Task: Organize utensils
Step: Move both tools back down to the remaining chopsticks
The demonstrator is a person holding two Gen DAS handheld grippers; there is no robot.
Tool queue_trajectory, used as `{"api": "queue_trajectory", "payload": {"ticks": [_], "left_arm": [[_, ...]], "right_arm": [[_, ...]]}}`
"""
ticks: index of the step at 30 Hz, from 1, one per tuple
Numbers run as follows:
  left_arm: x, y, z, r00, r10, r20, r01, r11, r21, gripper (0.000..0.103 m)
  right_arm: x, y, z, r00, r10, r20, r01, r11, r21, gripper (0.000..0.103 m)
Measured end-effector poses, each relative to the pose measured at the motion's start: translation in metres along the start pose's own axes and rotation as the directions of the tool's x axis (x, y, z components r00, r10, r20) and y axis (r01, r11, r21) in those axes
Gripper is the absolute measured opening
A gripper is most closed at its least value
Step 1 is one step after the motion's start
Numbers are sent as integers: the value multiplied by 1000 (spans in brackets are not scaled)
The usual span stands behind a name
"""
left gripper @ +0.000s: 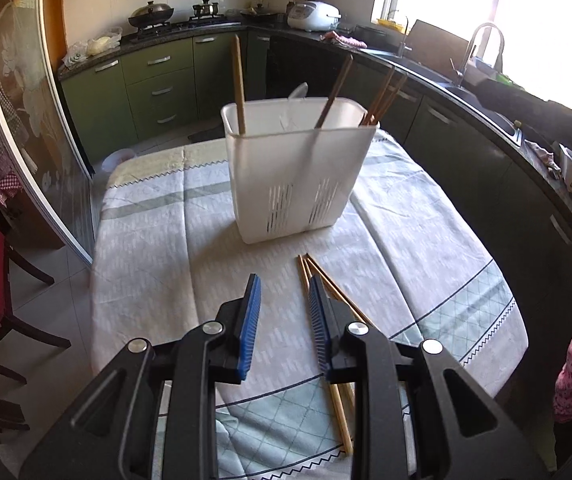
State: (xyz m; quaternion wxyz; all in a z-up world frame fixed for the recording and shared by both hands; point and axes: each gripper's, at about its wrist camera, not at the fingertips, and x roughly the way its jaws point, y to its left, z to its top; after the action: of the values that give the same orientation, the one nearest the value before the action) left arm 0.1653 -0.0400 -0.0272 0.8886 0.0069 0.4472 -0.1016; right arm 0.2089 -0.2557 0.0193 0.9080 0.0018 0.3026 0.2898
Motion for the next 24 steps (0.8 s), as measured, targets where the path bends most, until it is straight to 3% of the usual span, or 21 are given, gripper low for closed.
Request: {"api": "queue_trajectory", "payload": {"ticks": [6, 8, 10, 16, 24], "left_arm": [[61, -18, -11, 990, 34, -136, -29, 999, 33, 24], [79, -19, -13, 983, 54, -173, -49, 998, 34, 24], [95, -21, -15, 976, 70, -207, -64, 997, 36, 24], [124, -18, -18, 956, 104, -276, -99, 995, 30, 24], [129, -22, -17, 953, 80, -293, -78, 997, 18, 24]], "right_arm": [[-17, -17, -81, 997, -45, -56, 48, 998, 44, 14], [-22, -26, -99, 997, -52, -58, 57, 995, 80, 24], [-29, -34, -111, 998, -49, -48, 55, 991, 118, 24], [-41, -47, -129, 999, -23, -31, 28, 982, 185, 24], [-34, -53, -133, 998, 6, -64, 9, 974, 226, 24]]}}
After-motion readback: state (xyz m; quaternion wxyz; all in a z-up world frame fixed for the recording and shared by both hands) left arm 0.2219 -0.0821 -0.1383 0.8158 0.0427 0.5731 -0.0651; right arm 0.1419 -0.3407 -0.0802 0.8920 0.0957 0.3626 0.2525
